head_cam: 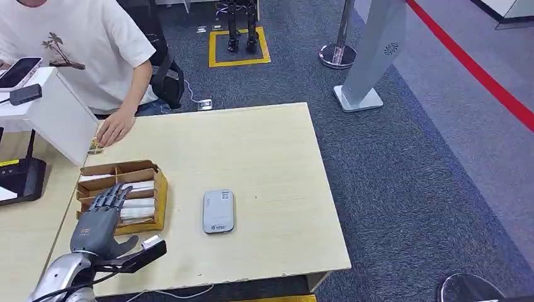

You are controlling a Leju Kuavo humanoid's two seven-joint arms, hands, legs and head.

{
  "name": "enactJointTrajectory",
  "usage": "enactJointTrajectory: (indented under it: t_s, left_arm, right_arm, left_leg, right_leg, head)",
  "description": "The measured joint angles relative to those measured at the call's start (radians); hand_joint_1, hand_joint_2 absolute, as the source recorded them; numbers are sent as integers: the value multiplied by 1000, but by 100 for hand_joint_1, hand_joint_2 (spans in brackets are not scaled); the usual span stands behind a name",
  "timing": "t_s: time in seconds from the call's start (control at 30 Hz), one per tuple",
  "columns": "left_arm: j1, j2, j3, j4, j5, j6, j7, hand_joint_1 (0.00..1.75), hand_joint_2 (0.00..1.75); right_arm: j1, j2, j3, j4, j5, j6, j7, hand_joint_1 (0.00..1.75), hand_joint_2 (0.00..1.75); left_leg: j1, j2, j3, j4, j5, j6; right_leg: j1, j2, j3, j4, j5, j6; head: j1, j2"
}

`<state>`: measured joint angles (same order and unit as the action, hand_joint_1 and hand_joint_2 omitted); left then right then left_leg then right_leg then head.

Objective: Pass the card to the sensor for recognition and then transmit it.

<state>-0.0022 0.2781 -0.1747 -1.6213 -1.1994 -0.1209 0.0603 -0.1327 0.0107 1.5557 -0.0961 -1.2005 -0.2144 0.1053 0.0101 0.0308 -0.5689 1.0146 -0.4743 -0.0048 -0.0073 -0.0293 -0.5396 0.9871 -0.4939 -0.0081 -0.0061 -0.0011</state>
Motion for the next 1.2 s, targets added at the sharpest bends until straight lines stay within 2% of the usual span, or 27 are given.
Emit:
enactJointTrajectory:
  t_s: [1.2]
  left_arm:
    - [18, -16, 0, 0, 2, 0, 0, 0, 175]
  right_arm:
    - [0, 0, 0, 0, 4, 5, 10, 0, 0]
  left_leg:
    - [0, 0, 0, 0, 0, 0]
  right_leg:
    - [0, 0, 0, 0, 0, 0]
  head:
    - [0, 0]
